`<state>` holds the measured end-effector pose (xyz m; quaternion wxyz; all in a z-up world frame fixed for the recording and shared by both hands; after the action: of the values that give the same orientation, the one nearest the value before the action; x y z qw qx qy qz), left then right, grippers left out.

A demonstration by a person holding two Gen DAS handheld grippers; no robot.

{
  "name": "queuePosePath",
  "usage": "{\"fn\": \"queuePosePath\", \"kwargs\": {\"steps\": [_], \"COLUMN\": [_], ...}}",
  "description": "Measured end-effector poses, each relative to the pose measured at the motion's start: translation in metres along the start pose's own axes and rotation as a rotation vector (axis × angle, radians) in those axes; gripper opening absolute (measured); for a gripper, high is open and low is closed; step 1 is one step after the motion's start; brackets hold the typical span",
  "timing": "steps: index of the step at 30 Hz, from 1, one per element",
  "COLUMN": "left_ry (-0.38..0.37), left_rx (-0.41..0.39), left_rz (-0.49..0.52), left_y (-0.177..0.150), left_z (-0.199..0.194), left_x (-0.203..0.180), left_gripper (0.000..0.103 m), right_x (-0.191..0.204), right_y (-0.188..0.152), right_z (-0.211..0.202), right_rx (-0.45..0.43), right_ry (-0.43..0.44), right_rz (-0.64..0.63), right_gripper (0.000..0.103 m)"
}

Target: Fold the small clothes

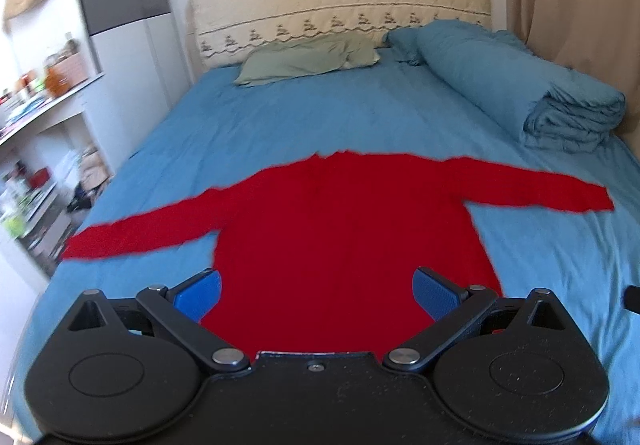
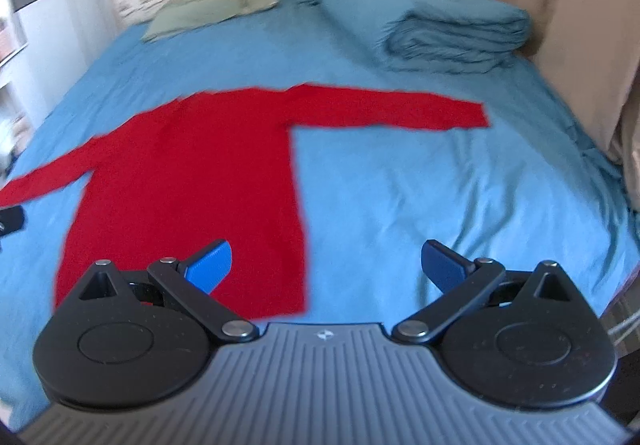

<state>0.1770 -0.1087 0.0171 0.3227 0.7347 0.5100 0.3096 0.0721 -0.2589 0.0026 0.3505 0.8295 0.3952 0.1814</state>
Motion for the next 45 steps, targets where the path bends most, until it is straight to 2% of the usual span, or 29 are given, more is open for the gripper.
{"fn": "queuePosePath", "kwargs": {"steps": [4, 7, 11, 16, 20, 24, 31, 33, 35, 37, 40, 45], "left_ry": [-0.068, -0.114, -0.138, -0.189, -0.184, -0.148, -0.133, -0.125, -0.118, -0.115, -0.121, -0.143], "left_rx": [-0.010, 0.020, 0.094, 0.192, 0.257, 0.289, 0.328, 0.336, 0.364, 0.388, 0.396, 0.417], "left_rz": [-0.009, -0.006, 0.019, -0.017, -0.038, -0.056, -0.045, -0.031, -0.019, -0.017, -0.026, -0.008], "left_y": [0.034, 0.049, 0.062, 0.074, 0.078, 0.080, 0.083, 0.083, 0.080, 0.076, 0.073, 0.073], "left_z": [0.081, 0.145, 0.222, 0.288, 0.333, 0.368, 0.409, 0.419, 0.428, 0.437, 0.442, 0.452], "left_x": [-0.025, -0.046, -0.076, -0.104, -0.127, -0.142, -0.158, -0.163, -0.167, -0.168, -0.168, -0.167], "left_gripper": [0.103, 0.103, 0.103, 0.103, 0.102, 0.102, 0.102, 0.102, 0.102, 0.103, 0.103, 0.103], "right_x": [-0.032, -0.062, -0.102, -0.158, -0.199, -0.226, -0.259, -0.265, -0.272, -0.277, -0.283, -0.263], "right_y": [0.036, 0.058, 0.076, 0.091, 0.093, 0.093, 0.094, 0.094, 0.094, 0.095, 0.097, 0.124], "right_z": [0.062, 0.120, 0.192, 0.273, 0.320, 0.356, 0.402, 0.408, 0.414, 0.416, 0.414, 0.392], "right_rx": [-0.032, -0.047, -0.032, -0.029, -0.043, -0.042, -0.043, -0.051, -0.057, -0.056, -0.053, -0.101], "right_ry": [-0.095, -0.170, -0.189, -0.214, -0.226, -0.221, -0.190, -0.191, -0.204, -0.236, -0.260, -0.256], "right_rz": [0.063, 0.110, 0.200, 0.304, 0.370, 0.423, 0.571, 0.622, 0.662, 0.691, 0.727, 0.633], "right_gripper": [0.103, 0.103, 0.103, 0.103, 0.103, 0.102, 0.078, 0.073, 0.064, 0.038, 0.023, 0.021]}}
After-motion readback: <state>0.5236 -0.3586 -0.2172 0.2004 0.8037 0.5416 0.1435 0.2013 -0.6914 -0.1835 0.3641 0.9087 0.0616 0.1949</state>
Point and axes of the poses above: each gripper's, at about its wrist camera, not at the fingertips, and z roughly the way its jaws point, x to its left, y to its top, the point moved 2 cm from there along z, roughly the way its jaws point, and after that the axes turned 3 degrees about -x, right-handed, at the moved point
